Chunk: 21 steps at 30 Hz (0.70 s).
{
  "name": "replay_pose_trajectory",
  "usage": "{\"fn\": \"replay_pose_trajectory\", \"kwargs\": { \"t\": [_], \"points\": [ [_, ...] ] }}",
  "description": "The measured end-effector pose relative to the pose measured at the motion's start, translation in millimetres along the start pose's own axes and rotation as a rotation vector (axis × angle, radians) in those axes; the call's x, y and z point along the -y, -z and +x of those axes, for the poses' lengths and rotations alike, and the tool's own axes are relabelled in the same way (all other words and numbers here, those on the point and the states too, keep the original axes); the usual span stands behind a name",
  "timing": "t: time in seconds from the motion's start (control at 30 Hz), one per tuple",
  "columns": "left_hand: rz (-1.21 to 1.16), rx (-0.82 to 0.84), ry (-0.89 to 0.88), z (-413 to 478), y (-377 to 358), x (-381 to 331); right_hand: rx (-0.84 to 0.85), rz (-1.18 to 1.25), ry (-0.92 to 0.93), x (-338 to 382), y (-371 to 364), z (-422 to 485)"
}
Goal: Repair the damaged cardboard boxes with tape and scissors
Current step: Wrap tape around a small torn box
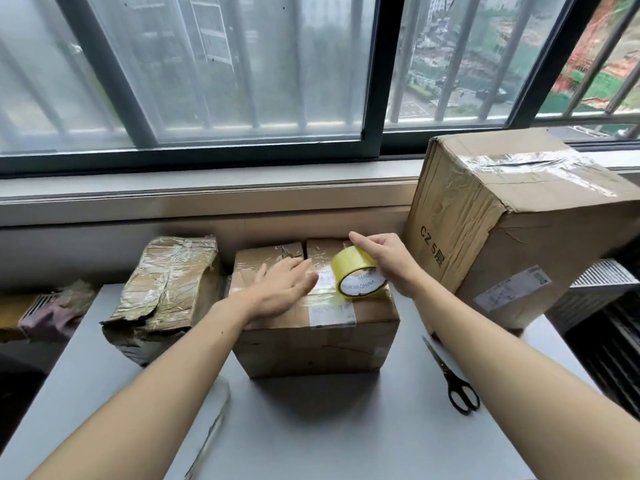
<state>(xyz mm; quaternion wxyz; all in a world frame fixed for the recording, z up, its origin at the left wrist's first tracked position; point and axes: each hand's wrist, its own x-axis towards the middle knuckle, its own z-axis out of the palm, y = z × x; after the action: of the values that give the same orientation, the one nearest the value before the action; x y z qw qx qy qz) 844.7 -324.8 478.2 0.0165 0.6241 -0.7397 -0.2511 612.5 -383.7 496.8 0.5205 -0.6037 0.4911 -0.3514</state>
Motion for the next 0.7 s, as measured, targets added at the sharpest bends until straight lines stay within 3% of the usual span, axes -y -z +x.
{"fn": "replay_pose_trajectory", "kwargs": {
  "t": [0.1,0.2,0.27,0.33,0.53,0.7],
  "points": [
    [-0.14,-0.237,0.063,32.9,-12.9,-26.6,-0.051,0.201,-0.126,-10.8,1.6,-6.3],
    [-0.097,-0.271,0.129,48.5,-28.7,-32.5,-0.095,0.289,-0.175,-22.0,0.9,-9.0],
    [0.075,-0.327,0.116,45.1,-37.5,-32.0,-0.122,0.222,-0.161,-22.1,-5.2,-9.6],
    [0.093,-0.402,0.121,41.4,-43.4,-31.5,-0.113,0.154,-0.08,-16.5,-7.8,-8.8],
    [0.085,-0.442,0.157,52.0,-51.8,-27.7,-0.126,-0.447,0.121,7.5,45.8,-10.0],
    [0.121,-0.414,0.193,49.2,-50.4,-31.5,-0.055,-0.494,0.12,10.6,47.6,-3.6]
  ]
}}
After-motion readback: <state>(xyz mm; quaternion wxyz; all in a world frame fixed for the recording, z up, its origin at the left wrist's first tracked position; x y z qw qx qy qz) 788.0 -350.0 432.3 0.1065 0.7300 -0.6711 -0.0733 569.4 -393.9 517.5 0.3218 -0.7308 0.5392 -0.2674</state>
